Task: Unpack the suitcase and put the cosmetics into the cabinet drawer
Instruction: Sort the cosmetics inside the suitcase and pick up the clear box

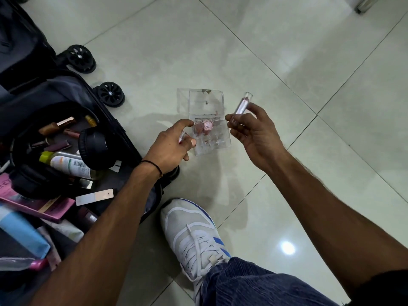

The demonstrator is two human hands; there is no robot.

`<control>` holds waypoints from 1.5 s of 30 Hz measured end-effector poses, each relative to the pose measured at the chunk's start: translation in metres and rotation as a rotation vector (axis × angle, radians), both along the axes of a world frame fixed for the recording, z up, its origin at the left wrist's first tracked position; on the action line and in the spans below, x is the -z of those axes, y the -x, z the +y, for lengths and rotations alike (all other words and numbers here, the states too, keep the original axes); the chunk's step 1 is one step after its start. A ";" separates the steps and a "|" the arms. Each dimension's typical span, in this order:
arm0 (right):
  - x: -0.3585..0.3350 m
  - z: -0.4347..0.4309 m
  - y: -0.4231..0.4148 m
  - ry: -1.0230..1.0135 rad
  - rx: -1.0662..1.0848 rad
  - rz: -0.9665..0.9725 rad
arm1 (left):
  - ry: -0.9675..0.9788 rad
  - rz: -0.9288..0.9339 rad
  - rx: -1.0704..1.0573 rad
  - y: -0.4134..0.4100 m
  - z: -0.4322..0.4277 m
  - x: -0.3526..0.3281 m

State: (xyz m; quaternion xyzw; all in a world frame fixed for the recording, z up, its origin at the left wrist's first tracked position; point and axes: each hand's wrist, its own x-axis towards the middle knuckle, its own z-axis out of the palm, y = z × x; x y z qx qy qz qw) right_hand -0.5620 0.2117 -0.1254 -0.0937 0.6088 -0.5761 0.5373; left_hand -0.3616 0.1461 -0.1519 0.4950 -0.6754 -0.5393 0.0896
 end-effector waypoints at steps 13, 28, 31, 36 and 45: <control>0.020 0.001 -0.016 0.094 -0.527 1.075 | 0.006 0.001 0.002 0.001 0.001 -0.001; 0.033 0.011 -0.020 0.003 -0.557 1.289 | -0.037 0.059 -0.062 0.001 -0.001 -0.002; 0.017 0.010 -0.026 0.066 -0.307 1.180 | -0.052 0.090 -0.150 0.002 -0.002 -0.003; -0.014 0.003 -0.039 0.087 -0.167 0.950 | 0.012 0.186 -0.094 -0.004 0.004 -0.015; -0.018 -0.003 -0.058 0.080 -0.543 0.859 | 0.006 0.235 -0.016 -0.004 0.008 -0.021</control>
